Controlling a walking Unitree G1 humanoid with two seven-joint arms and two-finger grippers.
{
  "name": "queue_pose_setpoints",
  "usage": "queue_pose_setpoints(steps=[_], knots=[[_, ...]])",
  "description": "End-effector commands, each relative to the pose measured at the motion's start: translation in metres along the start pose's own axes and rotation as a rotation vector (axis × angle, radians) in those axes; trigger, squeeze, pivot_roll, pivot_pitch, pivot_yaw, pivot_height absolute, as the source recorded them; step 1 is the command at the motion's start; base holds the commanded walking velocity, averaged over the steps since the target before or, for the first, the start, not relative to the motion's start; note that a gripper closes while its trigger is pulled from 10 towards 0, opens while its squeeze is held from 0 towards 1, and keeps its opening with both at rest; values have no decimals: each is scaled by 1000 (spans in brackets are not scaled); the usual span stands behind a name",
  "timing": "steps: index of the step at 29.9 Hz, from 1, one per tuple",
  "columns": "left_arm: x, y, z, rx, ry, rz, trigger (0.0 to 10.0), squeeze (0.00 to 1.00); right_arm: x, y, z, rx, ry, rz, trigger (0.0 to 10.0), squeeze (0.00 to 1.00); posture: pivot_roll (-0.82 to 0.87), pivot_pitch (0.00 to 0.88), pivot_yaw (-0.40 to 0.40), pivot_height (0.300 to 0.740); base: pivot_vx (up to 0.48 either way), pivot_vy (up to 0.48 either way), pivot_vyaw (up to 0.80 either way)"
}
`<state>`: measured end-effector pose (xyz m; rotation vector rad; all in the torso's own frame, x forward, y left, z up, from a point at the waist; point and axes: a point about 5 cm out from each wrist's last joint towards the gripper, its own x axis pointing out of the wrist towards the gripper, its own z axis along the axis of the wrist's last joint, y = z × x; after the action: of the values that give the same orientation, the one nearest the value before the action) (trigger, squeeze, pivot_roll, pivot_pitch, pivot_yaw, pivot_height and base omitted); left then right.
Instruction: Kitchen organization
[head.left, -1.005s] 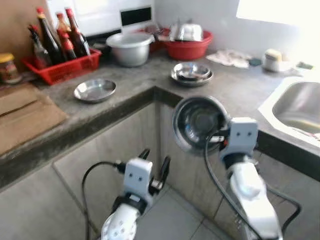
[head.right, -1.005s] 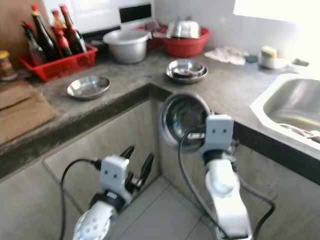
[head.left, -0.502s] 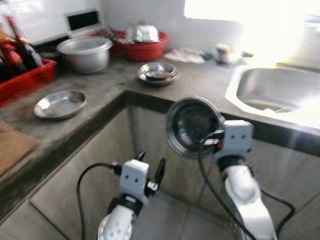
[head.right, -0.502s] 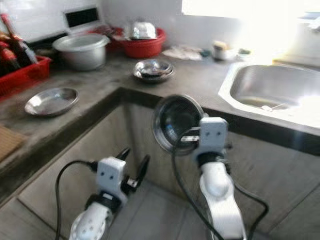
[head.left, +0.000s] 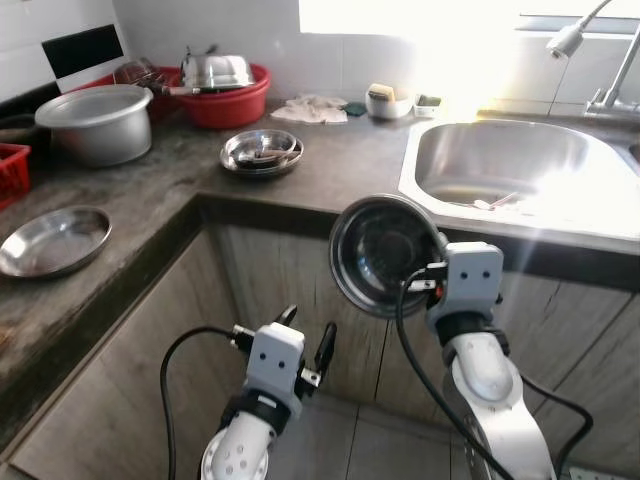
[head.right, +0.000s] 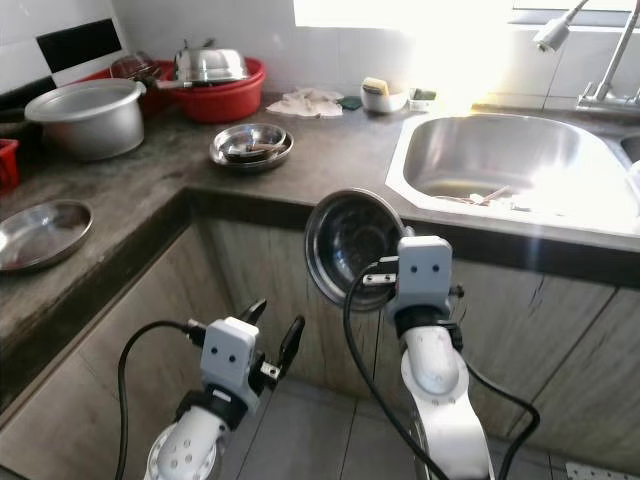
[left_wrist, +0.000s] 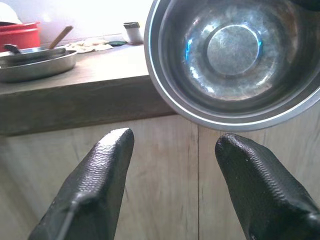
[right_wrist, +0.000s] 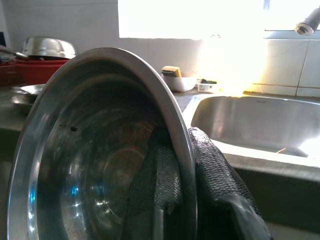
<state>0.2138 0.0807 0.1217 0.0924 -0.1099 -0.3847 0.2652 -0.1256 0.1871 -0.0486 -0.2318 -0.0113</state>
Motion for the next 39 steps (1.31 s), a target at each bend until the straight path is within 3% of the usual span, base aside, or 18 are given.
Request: queue_pose_setpoints(steps=[1, 16, 20, 25, 30, 39], knots=[[1, -3, 0, 4, -2, -17, 10000, 0, 0, -2, 4, 5, -21, -9, 10000, 0, -3, 20, 14, 740, 292, -379, -800], [3, 0, 1, -7, 0, 2, 10000, 0, 6, -2, 11, 3, -48, 2, 10000, 0, 1, 38, 12, 740, 314, -359, -725], [6, 4, 5, -23, -15, 35, 10000, 0, 14, -5, 24, 2, -91, 1, 10000, 0, -1, 42, 7, 740, 0, 0, 0], [16, 13, 21, -66, -64, 102, 10000, 0, 35, -13, 57, 28, -202, 7, 10000, 0, 2, 43, 5, 740, 0, 0, 0], [20, 16, 27, -25, -95, 96, 10000, 0, 49, -15, 79, 13, -274, 30, 10000, 0, 1, 44, 2, 740, 196, 0, 0], [22, 17, 28, -8, -89, 101, 10000, 0, 63, -18, 81, -18, -254, 62, 10000, 0, 2, 45, -5, 740, 353, 0, 0]])
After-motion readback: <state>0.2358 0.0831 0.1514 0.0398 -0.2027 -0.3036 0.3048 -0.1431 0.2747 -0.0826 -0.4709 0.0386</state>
